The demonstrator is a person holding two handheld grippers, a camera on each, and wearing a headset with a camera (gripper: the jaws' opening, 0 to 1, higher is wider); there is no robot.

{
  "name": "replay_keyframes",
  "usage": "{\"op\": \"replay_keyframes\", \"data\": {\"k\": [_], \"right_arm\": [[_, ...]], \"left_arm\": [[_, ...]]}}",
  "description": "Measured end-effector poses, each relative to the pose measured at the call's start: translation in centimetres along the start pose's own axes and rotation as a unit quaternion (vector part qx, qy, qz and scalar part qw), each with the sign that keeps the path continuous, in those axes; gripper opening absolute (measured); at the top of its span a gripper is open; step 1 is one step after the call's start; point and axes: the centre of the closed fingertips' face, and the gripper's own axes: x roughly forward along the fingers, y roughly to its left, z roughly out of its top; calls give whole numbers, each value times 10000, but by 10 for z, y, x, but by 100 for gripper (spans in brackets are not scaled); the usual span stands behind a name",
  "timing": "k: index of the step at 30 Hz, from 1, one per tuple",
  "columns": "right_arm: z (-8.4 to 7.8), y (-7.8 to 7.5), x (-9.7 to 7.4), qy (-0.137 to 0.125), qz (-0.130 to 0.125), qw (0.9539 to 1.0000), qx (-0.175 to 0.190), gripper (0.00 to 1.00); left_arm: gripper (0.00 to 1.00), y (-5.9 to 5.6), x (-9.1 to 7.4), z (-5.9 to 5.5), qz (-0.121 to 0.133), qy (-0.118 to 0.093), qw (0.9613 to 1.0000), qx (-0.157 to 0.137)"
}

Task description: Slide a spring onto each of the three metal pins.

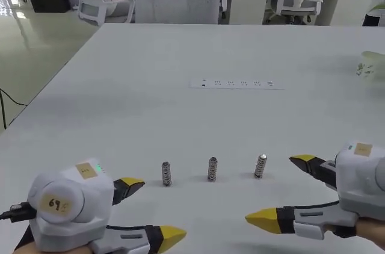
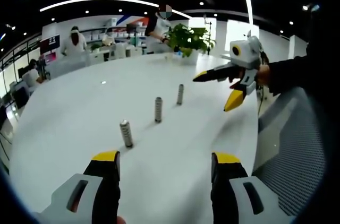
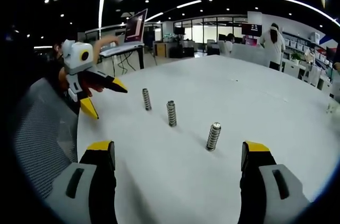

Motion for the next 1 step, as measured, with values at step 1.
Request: {"op": "replay_keyframes", "data": {"k": [1], "right_arm": [[0,0,0,0,-1,10000,14,99]], "left_arm": [[65,0,0,0,-4,-1,10000,-7]]}}
